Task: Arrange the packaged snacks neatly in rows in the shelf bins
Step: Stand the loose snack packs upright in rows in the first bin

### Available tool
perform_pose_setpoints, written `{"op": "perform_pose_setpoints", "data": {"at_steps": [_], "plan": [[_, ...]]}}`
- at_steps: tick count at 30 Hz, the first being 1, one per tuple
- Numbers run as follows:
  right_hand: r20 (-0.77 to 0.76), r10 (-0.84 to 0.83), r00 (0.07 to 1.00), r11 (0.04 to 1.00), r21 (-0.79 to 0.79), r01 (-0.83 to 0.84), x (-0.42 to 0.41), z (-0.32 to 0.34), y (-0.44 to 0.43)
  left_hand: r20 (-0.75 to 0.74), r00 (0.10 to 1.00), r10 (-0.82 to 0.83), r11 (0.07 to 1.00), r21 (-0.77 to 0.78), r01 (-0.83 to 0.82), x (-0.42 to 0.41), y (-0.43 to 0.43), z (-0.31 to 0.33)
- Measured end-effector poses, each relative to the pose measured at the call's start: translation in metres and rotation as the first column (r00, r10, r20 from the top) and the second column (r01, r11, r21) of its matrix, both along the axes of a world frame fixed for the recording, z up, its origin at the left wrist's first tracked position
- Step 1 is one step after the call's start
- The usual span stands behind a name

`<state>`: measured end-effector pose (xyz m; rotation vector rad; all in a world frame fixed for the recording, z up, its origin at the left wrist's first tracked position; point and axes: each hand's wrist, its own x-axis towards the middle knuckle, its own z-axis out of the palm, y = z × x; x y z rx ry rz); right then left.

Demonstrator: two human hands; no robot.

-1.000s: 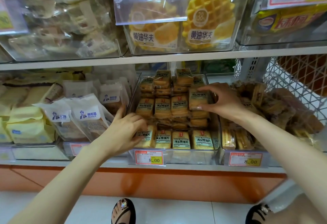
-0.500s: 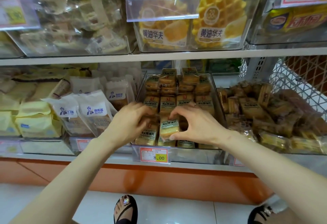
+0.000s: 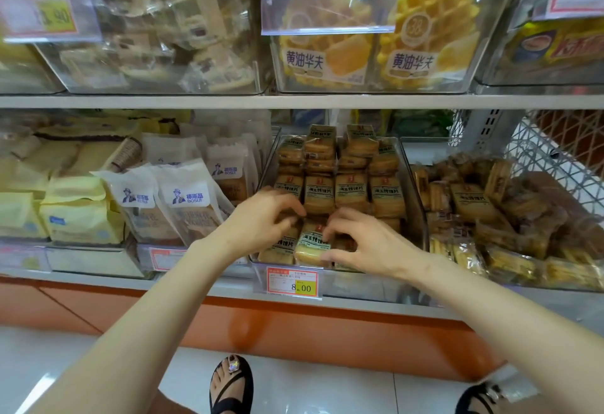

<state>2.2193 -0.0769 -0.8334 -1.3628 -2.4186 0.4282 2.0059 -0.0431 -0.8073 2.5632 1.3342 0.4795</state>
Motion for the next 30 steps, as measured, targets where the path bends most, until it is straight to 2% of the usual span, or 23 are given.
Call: {"op": "perform_pose_setpoints", "data": {"at_steps": [2,4,6,7,9,11,12,13,15,17,19,22,24,27,30], "plan": [[0.008,-0.003,1.0,0.997,0.072,0.002,0.007,0.005,0.0,-0.136,0.989,-0.063,0.997,-0.06,0.055,0.004,0.002,-0.005],[-0.042,-0.036,0.998,0.993,0.112,0.041,0.016,0.012,0.003,-0.298,0.953,-0.06,0.994,-0.106,0.029,0.009,0.002,-0.007],[-0.136,-0.093,0.986,0.985,0.134,0.111,0.026,0.015,0.011,-0.342,0.939,-0.032,0.994,-0.112,-0.007,0.012,0.005,-0.003],[-0.193,-0.127,0.973,0.978,0.14,0.155,0.031,0.017,0.015,-0.29,0.957,-0.021,0.993,-0.119,-0.014,0.013,0.007,0.0],[-0.298,-0.225,0.928,0.949,0.147,0.277,0.04,0.021,0.025,-0.055,0.998,0.011,0.989,-0.146,-0.019,0.019,0.014,0.01],[-0.373,-0.333,0.866,0.905,0.132,0.405,0.048,0.027,0.035,0.194,0.978,0.071,0.991,-0.127,-0.047,0.033,0.028,0.023],[-0.387,-0.371,0.844,0.884,0.131,0.449,0.051,0.029,0.042,0.252,0.963,0.1,0.993,-0.093,-0.079,0.04,0.036,0.03],[-0.375,-0.402,0.835,0.868,0.134,0.478,0.053,0.031,0.048,0.237,0.963,0.129,0.992,-0.046,-0.121,0.047,0.047,0.035],[-0.304,-0.437,0.846,0.864,0.12,0.49,0.056,0.033,0.064,0.103,0.982,0.161,0.986,0.02,-0.164,0.057,0.068,0.042],[-0.247,-0.422,0.872,0.892,0.061,0.449,0.056,0.035,0.079,0.053,0.979,0.196,0.979,-0.064,-0.193,0.06,0.092,0.039],[-0.203,-0.373,0.905,0.923,0.021,0.385,0.054,0.04,0.094,0.083,0.973,0.216,0.967,-0.153,-0.202,0.06,0.113,0.029],[-0.088,-0.31,0.947,0.95,-0.004,0.311,0.051,0.046,0.121,0.064,0.979,0.195,0.976,-0.109,-0.187,0.065,0.128,0.014],[-0.08,-0.312,0.947,0.947,-0.11,0.303,0.051,0.049,0.139,0.046,0.983,0.177,0.98,-0.096,-0.172,0.066,0.135,0.013],[-0.137,-0.312,0.94,0.919,-0.297,0.261,0.056,0.055,0.157,0.05,0.991,0.124,0.973,-0.2,-0.112,0.063,0.144,0.017],[-0.166,-0.315,0.935,0.909,-0.336,0.246,0.062,0.056,0.165,0.074,0.989,0.124,0.968,-0.23,-0.104,0.061,0.152,0.022]]}}
